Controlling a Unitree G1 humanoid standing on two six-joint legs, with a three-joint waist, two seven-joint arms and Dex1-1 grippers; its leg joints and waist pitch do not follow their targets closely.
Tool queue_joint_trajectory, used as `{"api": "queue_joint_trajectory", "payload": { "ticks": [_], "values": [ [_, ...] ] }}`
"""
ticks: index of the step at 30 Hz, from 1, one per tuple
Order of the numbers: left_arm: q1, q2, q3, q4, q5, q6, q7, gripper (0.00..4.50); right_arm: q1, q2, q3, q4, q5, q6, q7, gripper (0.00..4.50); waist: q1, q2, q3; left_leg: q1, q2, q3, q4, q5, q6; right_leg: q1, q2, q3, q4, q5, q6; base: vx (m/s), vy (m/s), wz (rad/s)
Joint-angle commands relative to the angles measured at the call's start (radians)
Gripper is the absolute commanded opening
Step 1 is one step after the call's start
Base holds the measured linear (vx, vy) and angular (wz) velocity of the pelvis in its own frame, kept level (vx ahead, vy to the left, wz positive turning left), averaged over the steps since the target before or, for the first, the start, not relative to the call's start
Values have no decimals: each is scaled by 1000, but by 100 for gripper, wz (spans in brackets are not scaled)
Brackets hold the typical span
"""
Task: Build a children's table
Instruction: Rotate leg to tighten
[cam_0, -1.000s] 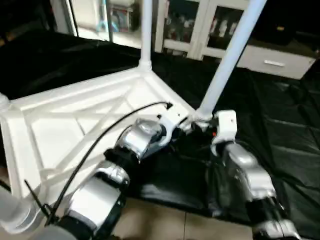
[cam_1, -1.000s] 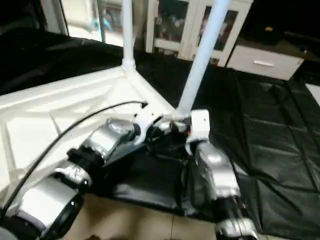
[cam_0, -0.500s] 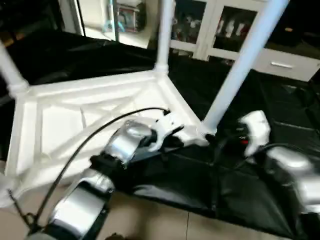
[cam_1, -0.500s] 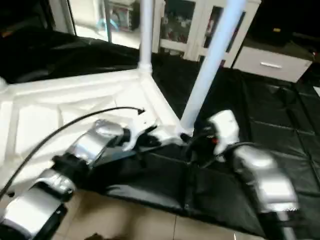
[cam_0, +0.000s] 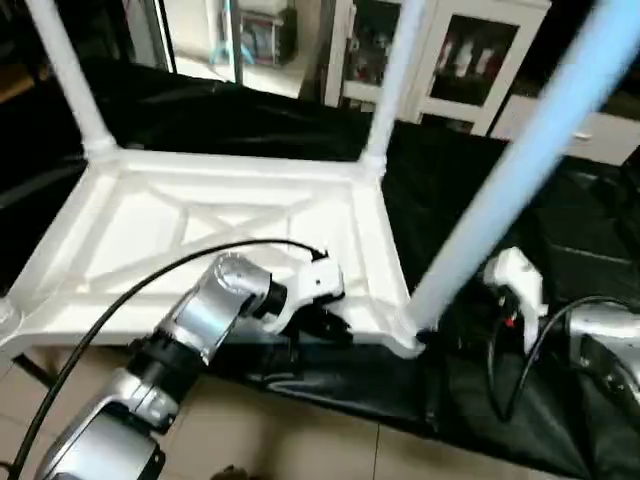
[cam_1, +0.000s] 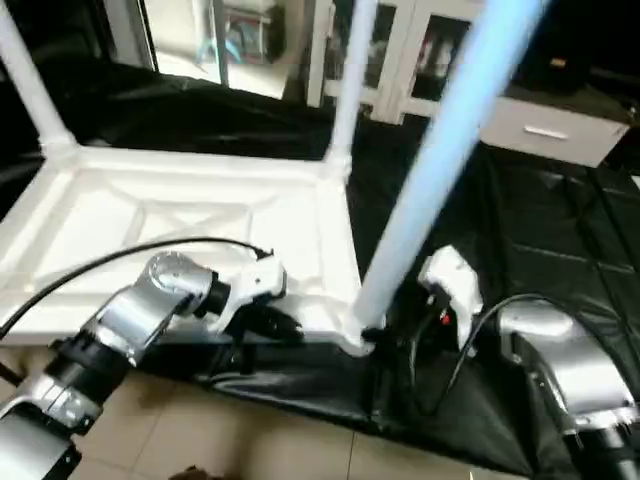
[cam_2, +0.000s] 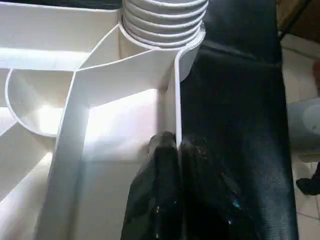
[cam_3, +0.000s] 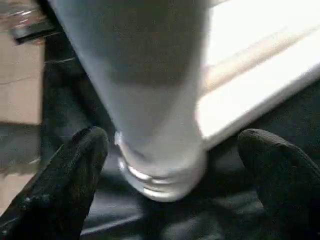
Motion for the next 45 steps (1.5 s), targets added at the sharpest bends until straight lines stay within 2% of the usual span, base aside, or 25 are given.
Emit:
{"api": "queue_joint_trajectory", "payload": {
  "ticks": [1,5,9,14,18,20,23,25,34,38,41,42,44,45],
  "values": [
    [2,-19,-11,-35,-38,0,-35,0,-22,-4,7,20,-14,-14,12,448,-5,-10,-55,16,59,-21,-79,-185,56,41,-56,33,-62,-235,-225,0,0,0],
    [2,-15,-13,-50,-38,12,-28,0,-47,8,38,39,-25,-22,48,448,-4,-11,-59,16,58,-21,-75,-146,68,46,-55,33,-54,-186,-238,0,0,0],
    [1,-17,-13,-52,-35,17,-27,0,-59,16,45,58,-35,-29,52,448,-3,-12,-61,15,56,-18,-71,-117,83,47,-54,33,-50,-144,-253,0,0,0],
    [-3,-19,-14,-47,-30,20,-23,0,-79,30,71,96,-54,-52,59,403,-4,-12,-60,17,56,-19,-71,-139,75,46,-56,32,-54,-187,-251,0,0,0],
    [-2,-17,-14,-48,-27,23,-20,0,-90,41,76,118,-63,-62,62,378,-5,-12,-61,17,55,-19,-70,-129,77,47,-53,32,-51,-169,-252,0,0,0],
    [-1,-16,-14,-49,-28,24,-20,0,-91,43,76,119,-64,-63,63,346,-4,-13,-62,16,55,-19,-69,-119,82,48,-54,32,-49,-155,-255,0,0,0],
    [2,-12,-14,-51,-25,25,-20,0,-95,47,76,129,-70,-70,70,328,-5,-13,-62,16,55,-18,-69,-127,83,48,-54,32,-51,-171,-256,0,0,0],
    [1,-12,-15,-49,-25,27,-20,0,-97,49,79,137,-73,-77,73,300,-5,-12,-62,17,55,-18,-69,-125,82,47,-54,32,-50,-167,-257,0,0,0],
    [-1,-12,-19,-44,-22,32,-22,0,-88,70,82,148,-82,-91,66,273,-7,-12,-62,16,55,-19,-68,-124,85,48,-52,32,-48,-160,-260,0,0,0],
    [-2,-12,-19,-41,-21,34,-20,0,-75,81,76,144,-80,-91,53,270,-8,-9,-61,17,55,-19,-69,-144,76,47,-53,32,-51,-183,-256,0,0,0],
    [-8,-22,-13,-25,-16,50,3,0,-69,101,61,145,-76,-78,18,270,-9,-9,-59,18,55,-20,-72,-180,57,45,-53,32,-57,-227,-242,0,0,0],
    [-20,-39,-4,-1,-10,60,35,0,-76,133,44,170,-95,-53,-67,270,-10,-8,-58,17,54,-21,-73,-183,53,46,-53,32,-58,-235,-239,0,0,0],
    [-23,-42,-2,5,-9,61,42,0,-79,142,41,177,-101,-47,-89,270,-14,-9,-57,19,52,-23,-77,-221,27,44,-52,30,-65,-300,-218,0,0,0],
    [-44,-78,26,44,-9,71,106,0,-86,178,32,208,-125,-11,-180,270,-19,-9,-56,16,51,-24,-79,-231,15,44,-51,30,-68,-321,-206,0,0,0]
  ]
}}
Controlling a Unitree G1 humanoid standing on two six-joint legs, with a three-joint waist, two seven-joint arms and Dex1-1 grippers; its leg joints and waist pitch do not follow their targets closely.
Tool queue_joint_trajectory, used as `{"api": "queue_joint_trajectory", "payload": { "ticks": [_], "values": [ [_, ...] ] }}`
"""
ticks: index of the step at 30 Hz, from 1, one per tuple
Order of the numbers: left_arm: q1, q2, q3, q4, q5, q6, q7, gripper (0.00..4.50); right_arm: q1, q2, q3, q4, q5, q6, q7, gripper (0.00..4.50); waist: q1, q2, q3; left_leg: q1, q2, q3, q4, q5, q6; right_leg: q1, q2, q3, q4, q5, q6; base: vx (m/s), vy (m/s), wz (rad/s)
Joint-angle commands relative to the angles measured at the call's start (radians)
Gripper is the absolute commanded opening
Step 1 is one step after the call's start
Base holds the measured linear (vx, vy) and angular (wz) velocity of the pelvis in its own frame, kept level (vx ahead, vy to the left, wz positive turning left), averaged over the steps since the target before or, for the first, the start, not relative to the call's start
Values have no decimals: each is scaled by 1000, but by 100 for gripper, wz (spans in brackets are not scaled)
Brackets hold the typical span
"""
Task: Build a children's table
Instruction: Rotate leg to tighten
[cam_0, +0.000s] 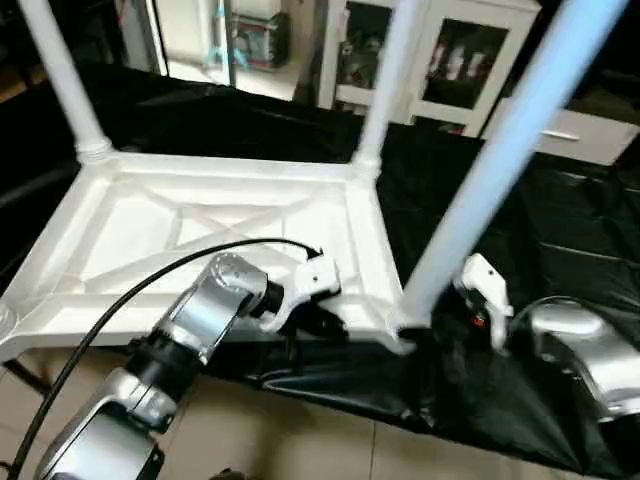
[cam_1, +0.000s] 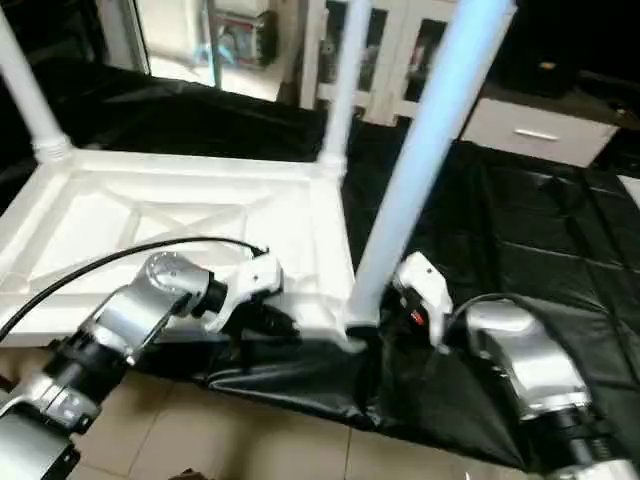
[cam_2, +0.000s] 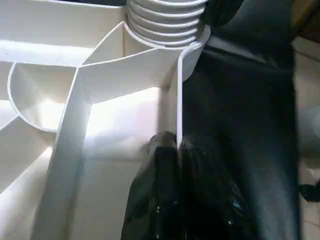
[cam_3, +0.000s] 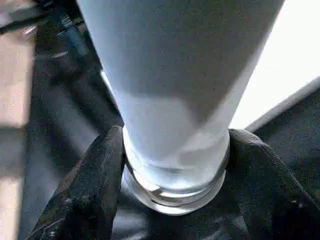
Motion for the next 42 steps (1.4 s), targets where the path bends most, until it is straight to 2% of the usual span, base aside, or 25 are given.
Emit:
{"api": "queue_joint_trajectory", "payload": {
  "ticks": [1,2,3,4,6,7,10,11,12,13,14,16,18,20,21,23,24,26,28,30,33,35,36,40,42],
  "values": [
    [-36,-72,12,23,-18,12,55,0,-16,42,5,54,-47,54,-128,269,-5,-4,-53,14,49,-24,-84,-245,10,36,-51,29,-77,-341,-197,0,0,0],
    [-36,-72,12,23,-18,12,55,0,-16,42,5,54,-47,54,-128,269,-10,-5,-52,14,48,-27,-86,-271,-2,36,-53,28,-82,-382,-183,0,0,0],
    [-80,-127,50,97,-10,24,168,0,-24,115,-16,96,-72,83,-266,269,-11,-7,-54,13,48,-28,-85,-275,-8,37,-54,28,-81,-388,-178,0,0,0],
    [-94,-142,60,117,-6,27,202,0,-29,140,-28,110,-75,92,-312,269,-17,-4,-54,16,45,-28,-86,-285,-17,30,-51,27,-87,-401,-171,0,0,0],
    [-134,-186,89,178,2,37,305,0,-52,212,-59,156,-93,104,-453,268,-24,-5,-57,13,43,-32,-86,-291,-28,33,-55,25,-88,-415,-160,0,0,0],
    [-151,-205,100,205,6,39,351,0,-66,245,-73,182,-107,98,-528,268,-28,-4,-57,10,41,-32,-86,-289,-28,31,-54,25,-88,-413,-160,0,0,0],
    [-236,-302,145,328,16,-12,552,0,-145,392,-118,304,-149,25,-827,268,-34,2,-59,17,40,-32,-86,-305,-44,23,-53,24,-94,-413,-155,0,0,0],
    [-247,-315,149,342,17,-23,574,0,-157,410,-113,322,-156,14,-851,268,-37,-2,-63,13,38,-33,-87,-289,-49,28,-51,24,-90,-379,-158,0,0,0],
    [-271,-346,160,366,17,-42,612,0,-183,442,-99,366,-174,-9,-894,267,-34,-1,-66,11,39,-31,-86,-253,-36,34,-51,25,-83,-306,-167,0,0,0],
    [-279,-359,168,373,12,-48,626,0,-193,455,-98,383,-175,-22,-906,267,-33,0,-66,12,39,-29,-84,-239,-28,32,-50,26,-79,-270,-176,0,0,0],
    [-286,-368,170,382,15,-54,634,0,-202,468,-100,396,-172,-32,-901,267,-31,-6,-66,11,38,-25,-82,-210,-6,37,-48,26,-74,-210,-190,0,0,0],
    [-297,-377,172,398,20,-61,642,0,-214,483,-98,406,-177,-50,-888,267,-25,-4,-69,7,37,-23,-78,-155,27,43,-49,27,-65,-142,-203,58,-1,1],
    [-297,-373,170,409,22,-65,642,0,-214,487,-99,398,-181,-66,-880,267,-18,-4,-73,7,37,-20,-71,-63,73,49,-48,27,-49,-19,-237,57,-3,-1],
    [-294,-366,170,415,23,-68,641,0,-211,487,-109,388,-170,-77,-860,267,-15,-5,-73,8,36,-16,-69,-32,101,50,-48,28,-46,26,-261,27,-1,-1],
    [-297,-363,171,428,23,-74,642,0,-209,486,-118,384,-160,-88,-853,267,-13,-7,-72,9,36,-15,-69,-40,112,51,-49,28,-47,13,-265,0,0,0],
    [-303,-360,176,455,24,-89,646,0,-207,485,-137,382,-141,-108,-842,267,-12,-8,-67,11,38,-14,-72,-84,108,48,-50,28,-58,-60,-259,0,0,0],
    [-305,-357,177,466,26,-97,642,0,-203,479,-142,370,-135,-118,-840,302,-10,-5,-64,13,40,-16,-76,-122,92,46,-52,28,-64,-117,-250,0,0,0],
    [-303,-349,179,476,30,-110,627,0,-190,463,-145,332,-122,-133,-808,323,-10,-5,-63,17,42,-17,-79,-164,70,43,-51,28,-70,-173,-231,0,0,0],
    [-290,-335,173,468,32,-121,598,0,-169,435,-145,271,-117,-131,-778,342,-7,-4,-62,15,43,-19,-81,-166,65,45,-50,28,-71,-173,-216,0,0,0],
    [-275,-321,164,456,35,-130,573,0,-151,412,-149,224,-109,-118,-757,363,-14,-7,-63,1,42,-24,-83,-146,71,54,-52,27,-66,-153,-208,0,0,0],
    [-216,-265,136,403,40,-162,488,0,-101,319,-179,111,-101,-70,-717,384,-16,-7,-61,7,45,-21,-80,-137,83,50,-51,29,-68,-152,-214,0,0,0],
    [-199,-247,128,380,37,-159,453,0,-87,291,-184,83,-92,-54,-689,388,-15,-6,-63,5,42,-19,-78,-122,87,49,-50,29,-64,-145,-221,0,0,0],
    [-188,-233,120,365,38,-164,429,0,-79,273,-183,68,-84,-39,-663,413,-18,-5,-59,1,41,-19,-79,-130,89,50,-51,29,-67,-164,-220,0,0,0],
    [-136,-170,88,287,20,-186,271,0,-40,184,-166,-3,-22,18,-472,432,-15,-3,-59,6,48,-21,-80,-169,95,49,-53,30,-71,-201,-221,0,0,0],
    [-112,-138,70,249,8,-191,197,0,-25,142,-158,-29,6,26,-386,442,-16,1,-58,7,49,-19,-81,-164,90,43,-51,30,-69,-190,-234,0,0,0]
  ]
}}
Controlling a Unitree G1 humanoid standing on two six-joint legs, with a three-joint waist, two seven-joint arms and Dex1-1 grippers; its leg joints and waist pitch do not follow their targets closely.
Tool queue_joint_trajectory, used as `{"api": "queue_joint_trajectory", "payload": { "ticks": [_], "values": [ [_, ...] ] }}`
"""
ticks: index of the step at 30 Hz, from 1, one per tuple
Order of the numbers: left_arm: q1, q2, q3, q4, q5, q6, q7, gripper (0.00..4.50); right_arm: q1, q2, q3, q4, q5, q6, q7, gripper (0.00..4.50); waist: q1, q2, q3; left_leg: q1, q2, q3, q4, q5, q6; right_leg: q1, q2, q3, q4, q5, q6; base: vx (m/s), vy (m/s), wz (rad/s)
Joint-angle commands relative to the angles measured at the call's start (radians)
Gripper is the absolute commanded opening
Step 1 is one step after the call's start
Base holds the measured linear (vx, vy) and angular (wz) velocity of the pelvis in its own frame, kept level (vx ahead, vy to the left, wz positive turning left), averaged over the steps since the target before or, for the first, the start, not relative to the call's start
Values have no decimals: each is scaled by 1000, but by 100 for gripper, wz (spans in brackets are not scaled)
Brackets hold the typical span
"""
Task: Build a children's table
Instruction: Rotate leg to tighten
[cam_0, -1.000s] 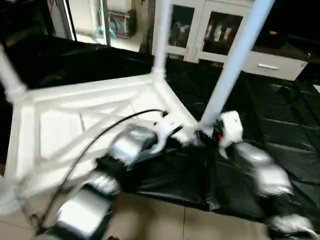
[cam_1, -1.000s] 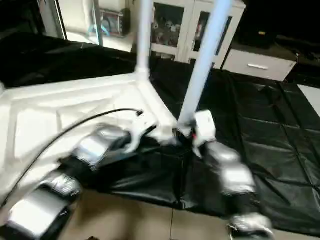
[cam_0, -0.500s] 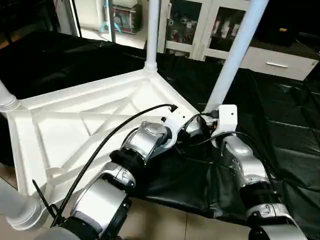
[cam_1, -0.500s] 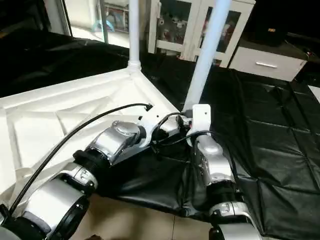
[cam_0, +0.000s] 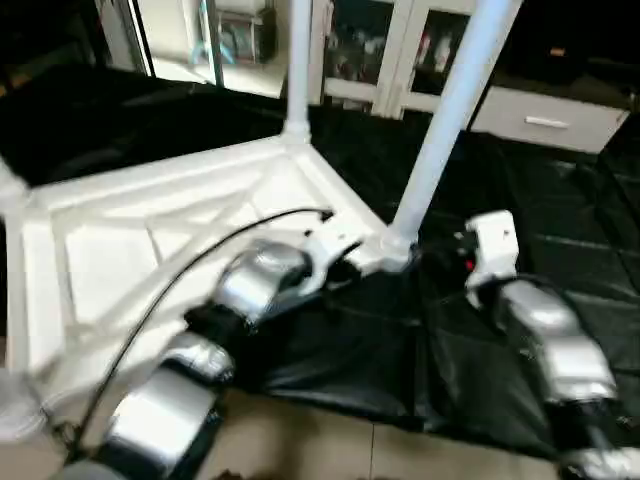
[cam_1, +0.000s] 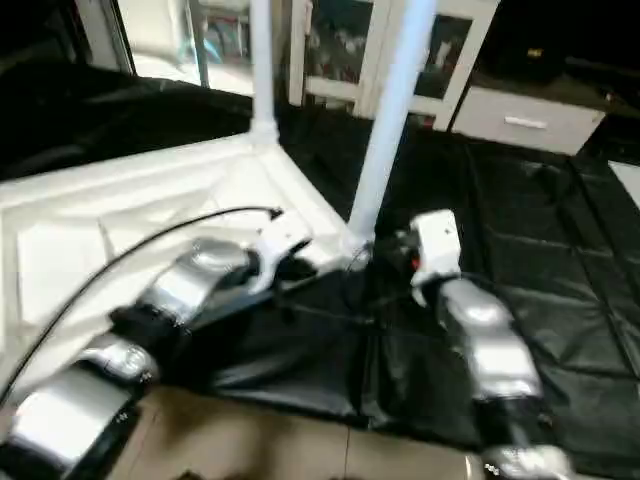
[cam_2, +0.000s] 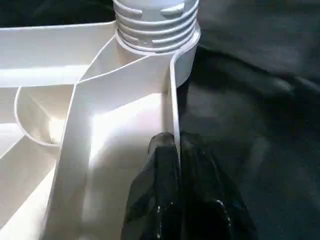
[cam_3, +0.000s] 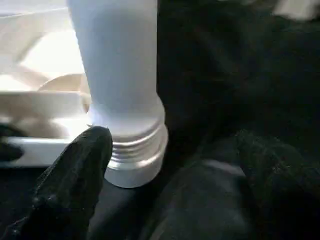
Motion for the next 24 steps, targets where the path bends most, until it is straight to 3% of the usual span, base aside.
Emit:
{"api": "queue_joint_trajectory", "payload": {
  "ticks": [1,4,9,13,20,24],
  "values": [
    [21,0,-20,-48,-47,-35,-79,0,5,-34,8,-48,38,21,84,442,4,-12,-61,13,51,-19,-74,-175,85,50,-53,30,-63,-195,-238,0,0,0],
    [79,77,-57,-142,-90,-58,-268,0,49,-157,77,-89,64,16,307,442,10,-8,-54,15,56,-19,-79,-211,74,47,-55,33,-67,-236,-231,0,0,0],
    [119,125,-83,-228,-104,-34,-375,0,66,-218,114,-125,86,31,456,442,17,-7,-53,17,59,-22,-84,-240,46,43,-58,34,-69,-282,-217,0,0,0],
    [127,134,-84,-243,-100,-26,-383,0,51,-231,141,-113,73,13,489,442,26,-7,-56,20,57,-19,-80,-218,41,41,-58,35,-66,-251,-224,0,0,0],
    [130,139,-85,-257,-96,-17,-388,0,30,-225,176,-88,50,-11,527,442,26,-9,-59,16,54,-19,-77,-174,52,46,-56,33,-57,-197,-237,0,0,0],
    [133,137,-86,-262,-91,-11,-387,0,1,-205,199,-32,-3,-50,501,428,25,-8,-60,16,53,-17,-75,-163,52,46,-56,33,-56,-183,-246,0,0,0]
  ]
}}
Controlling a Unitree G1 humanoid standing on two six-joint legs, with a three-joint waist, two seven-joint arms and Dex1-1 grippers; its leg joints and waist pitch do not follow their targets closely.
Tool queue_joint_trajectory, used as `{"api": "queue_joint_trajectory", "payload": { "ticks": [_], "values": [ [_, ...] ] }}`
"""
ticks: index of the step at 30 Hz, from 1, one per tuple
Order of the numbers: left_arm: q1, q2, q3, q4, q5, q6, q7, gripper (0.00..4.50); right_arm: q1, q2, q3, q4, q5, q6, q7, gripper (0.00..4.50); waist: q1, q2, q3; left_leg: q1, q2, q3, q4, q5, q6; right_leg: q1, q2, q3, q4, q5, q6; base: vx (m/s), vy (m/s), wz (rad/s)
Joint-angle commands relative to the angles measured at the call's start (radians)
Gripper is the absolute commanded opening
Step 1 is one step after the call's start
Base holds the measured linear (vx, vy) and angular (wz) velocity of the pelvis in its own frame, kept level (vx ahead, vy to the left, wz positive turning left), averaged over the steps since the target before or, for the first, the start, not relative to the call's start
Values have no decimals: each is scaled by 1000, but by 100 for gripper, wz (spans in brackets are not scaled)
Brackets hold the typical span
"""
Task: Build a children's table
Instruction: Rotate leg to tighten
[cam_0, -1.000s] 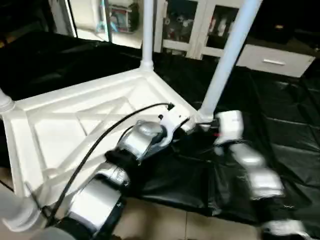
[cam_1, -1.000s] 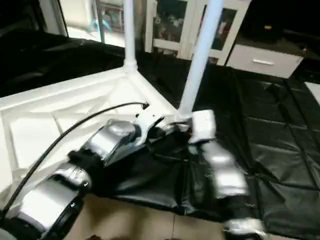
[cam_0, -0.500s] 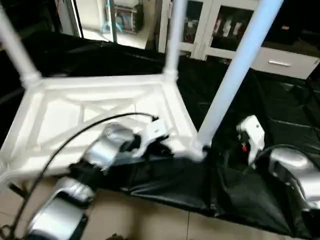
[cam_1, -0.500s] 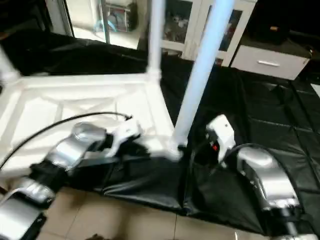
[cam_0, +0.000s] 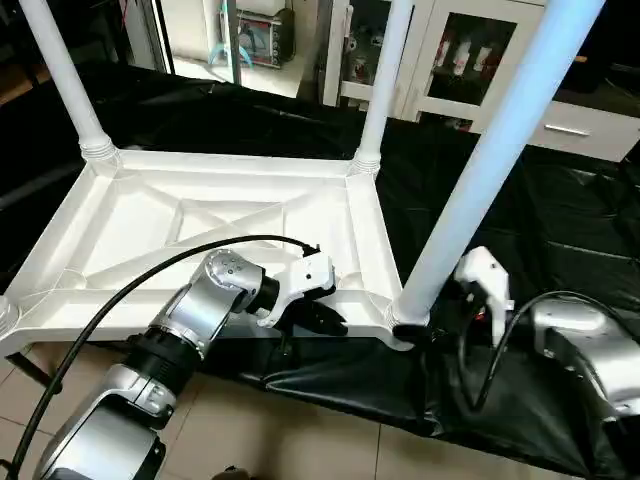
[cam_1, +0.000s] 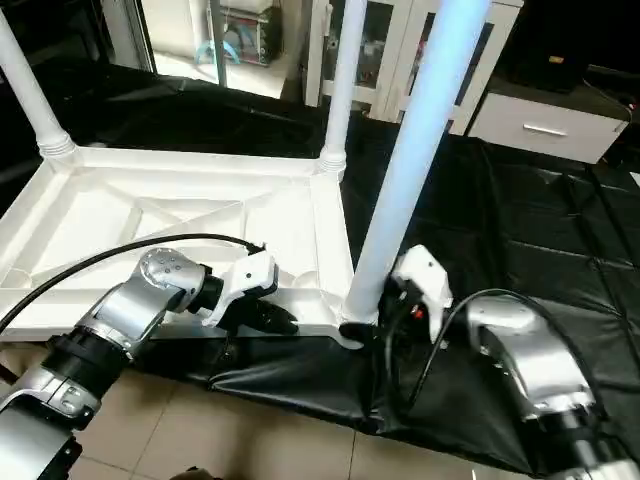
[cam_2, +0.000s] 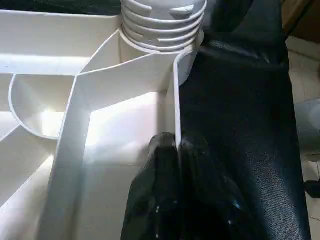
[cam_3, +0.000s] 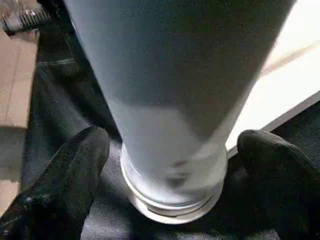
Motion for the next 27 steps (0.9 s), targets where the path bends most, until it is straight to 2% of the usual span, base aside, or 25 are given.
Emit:
{"api": "queue_joint_trajectory", "payload": {
  "ticks": [1,11,17,19,21,22,23,24,26,27],
  "values": [
    [9,-16,-16,-32,-26,0,-28,0,-22,0,2,19,-14,-12,-9,418,-3,-9,-61,17,53,-18,-75,-162,55,44,-55,33,-56,-181,-247,0,0,0],
    [16,-16,-19,-39,-23,7,-25,0,-29,2,9,28,-15,-18,14,341,-4,-11,-62,18,54,-18,-73,-146,71,46,-53,32,-51,-162,-254,0,0,0],
    [18,-16,-18,-35,-20,11,-22,0,-29,8,9,50,-32,-33,11,284,-5,-12,-62,17,53,-18,-72,-154,69,47,-54,32,-53,-181,-250,0,0,0],
    [17,-20,-15,-32,-19,17,-10,0,-31,21,1,67,-44,-34,-24,280,-6,-13,-63,16,53,-18,-72,-144,71,46,-53,32,-51,-172,-252,0,0,0],
    [9,-31,-7,-16,-12,30,21,0,-43,43,-11,106,-63,-24,-93,277,-8,-12,-61,18,53,-18,-73,-158,63,43,-53,32,-54,-194,-250,0,0,0],
    [-14,-63,14,29,1,44,98,0,-63,89,-32,172,-92,4,-219,275,-11,-12,-60,14,52,-21,-76,-173,52,48,-55,31,-57,-224,-241,0,0,0],
    [-30,-84,29,56,7,54,148,0,-71,119,-47,200,-99,23,-288,275,-15,-10,-59,15,51,-20,-77,-181,44,44,-53,31,-58,-237,-238,0,0,0],
    [-42,-100,40,77,11,60,186,0,-77,142,-57,219,-103,36,-336,274,-27,-12,-58,17,47,-24,-80,-233,8,42,-51,28,-68,-319,-215,0,0,0],
    [-63,-129,59,110,15,72,249,0,-84,180,-74,244,-108,56,-415,274,-33,-14,-60,19,47,-25,-81,-250,-9,41,-53,29,-73,-335,-201,0,0,0],
    [-75,-147,69,128,15,79,284,0,-89,204,-87,257,-108,68,-464,273,-34,-14,-60,20,46,-25,-81,-259,-9,39,-53,30,-75,-342,-194,0,0,0]
  ]
}}
